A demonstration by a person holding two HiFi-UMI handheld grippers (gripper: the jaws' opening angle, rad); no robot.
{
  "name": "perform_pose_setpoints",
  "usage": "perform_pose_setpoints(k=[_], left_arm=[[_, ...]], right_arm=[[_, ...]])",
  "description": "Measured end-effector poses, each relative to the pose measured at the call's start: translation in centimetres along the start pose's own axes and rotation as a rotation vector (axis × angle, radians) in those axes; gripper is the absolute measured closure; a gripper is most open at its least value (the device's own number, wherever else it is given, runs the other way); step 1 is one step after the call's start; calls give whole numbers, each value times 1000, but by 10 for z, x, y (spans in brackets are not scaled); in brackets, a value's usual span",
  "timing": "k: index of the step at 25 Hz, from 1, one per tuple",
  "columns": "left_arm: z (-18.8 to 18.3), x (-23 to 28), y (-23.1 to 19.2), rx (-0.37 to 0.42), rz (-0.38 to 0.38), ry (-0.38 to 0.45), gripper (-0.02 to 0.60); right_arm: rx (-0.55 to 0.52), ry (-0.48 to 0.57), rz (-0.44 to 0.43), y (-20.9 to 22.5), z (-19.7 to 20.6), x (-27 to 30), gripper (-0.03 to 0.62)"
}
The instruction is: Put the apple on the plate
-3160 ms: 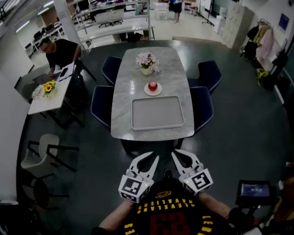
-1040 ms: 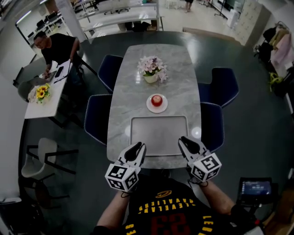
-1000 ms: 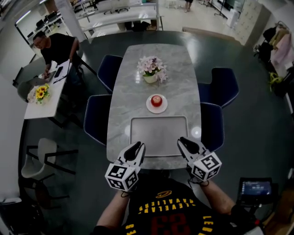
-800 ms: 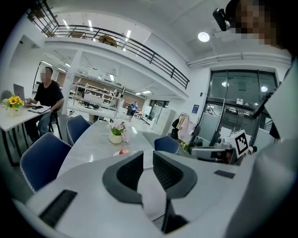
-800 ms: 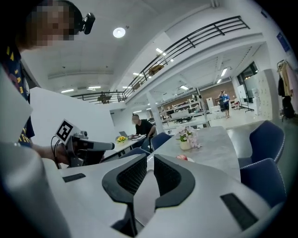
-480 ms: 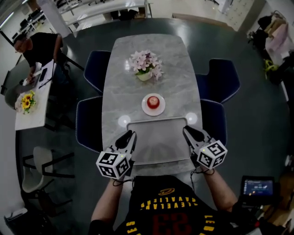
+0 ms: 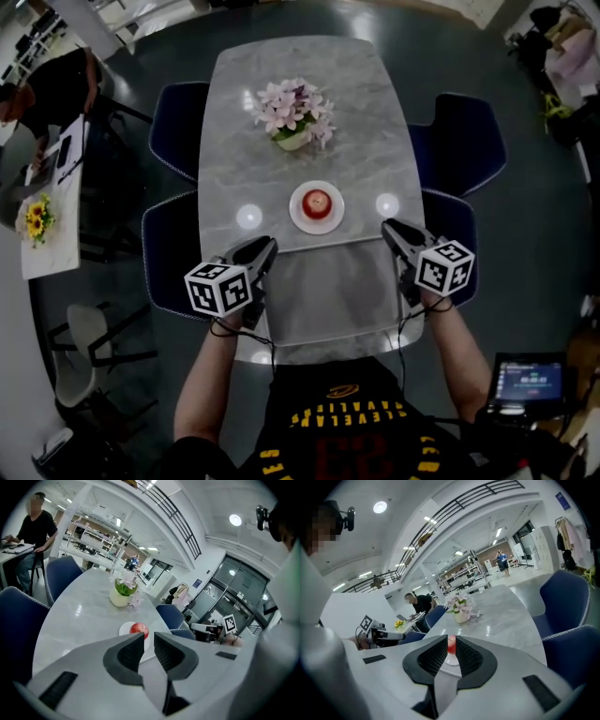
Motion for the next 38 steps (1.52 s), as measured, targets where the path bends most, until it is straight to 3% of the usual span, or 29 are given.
perform_pose_setpoints(k=[2, 5, 8, 14, 23, 32, 38], left_arm=[[-5, 16, -18, -17, -11, -43, 528], [-10, 44, -40, -55, -5, -110, 471], [-10, 74, -55, -107, 23, -173, 471], [-6, 123, -85, -170, 11, -276, 471], [3, 166, -105, -228, 17, -379, 471], [7, 178, -109, -267, 47, -437, 471], [9, 178, -113, -285, 55, -449, 471]], right_arm=[[15, -29, -3, 12, -3, 15, 554], [18, -79, -1, 29, -4, 39, 554], [6, -137, 2, 39, -3, 60, 553], [10, -277, 6, 56, 11, 110, 553], [115, -492, -7, 74, 38, 163, 553], [262, -552, -23, 83, 42, 187, 553], [295, -556, -31, 84, 44, 193, 526]])
Point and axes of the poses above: the fingertips, and each gripper's own axes: x forward along the fingers, y to its right, z out of its underside, the point moved 6 cm from there along -x, backward along the fingers, and after that the axes turned 9 degrees about -y, right-handed, at the moved point
